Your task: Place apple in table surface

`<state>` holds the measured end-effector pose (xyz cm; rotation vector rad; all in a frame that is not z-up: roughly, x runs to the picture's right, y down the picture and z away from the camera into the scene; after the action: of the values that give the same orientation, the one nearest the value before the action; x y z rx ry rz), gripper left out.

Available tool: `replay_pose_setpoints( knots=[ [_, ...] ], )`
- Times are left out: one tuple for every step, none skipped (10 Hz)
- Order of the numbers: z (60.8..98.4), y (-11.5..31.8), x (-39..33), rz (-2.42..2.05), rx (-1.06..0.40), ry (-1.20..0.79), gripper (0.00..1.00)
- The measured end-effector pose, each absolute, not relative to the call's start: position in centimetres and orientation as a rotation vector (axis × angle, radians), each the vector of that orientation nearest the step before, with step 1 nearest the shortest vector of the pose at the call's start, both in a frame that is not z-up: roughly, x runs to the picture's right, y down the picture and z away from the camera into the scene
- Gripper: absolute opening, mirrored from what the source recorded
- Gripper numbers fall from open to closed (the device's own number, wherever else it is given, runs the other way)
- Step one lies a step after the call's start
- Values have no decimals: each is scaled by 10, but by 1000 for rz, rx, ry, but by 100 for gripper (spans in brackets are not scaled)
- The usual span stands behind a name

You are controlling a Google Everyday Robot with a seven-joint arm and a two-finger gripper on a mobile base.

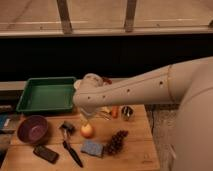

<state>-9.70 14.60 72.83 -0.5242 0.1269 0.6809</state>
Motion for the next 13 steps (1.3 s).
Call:
replay_pose_setpoints(
  knots=[
    [733, 157, -114, 638, -540, 123, 63],
    [741, 170, -127, 601, -557, 127, 63],
    [752, 182, -135, 574, -577, 133, 63],
    [760, 189, -137, 554, -589, 140, 63],
    [765, 193, -138, 546, -597, 148, 63],
    [767, 195, -137, 544, -603, 154, 63],
    [770, 197, -133, 545, -605, 159, 63],
    [772, 197, -132, 546, -605, 161, 63],
    [774, 196, -129, 554, -606, 161, 63],
    [778, 195, -124, 562, -607, 167, 63],
    [782, 194, -119, 573, -611, 177, 63],
    [787, 196, -115, 581, -616, 188, 63],
    [794, 199, -110, 592, -628, 201, 63]
  ],
)
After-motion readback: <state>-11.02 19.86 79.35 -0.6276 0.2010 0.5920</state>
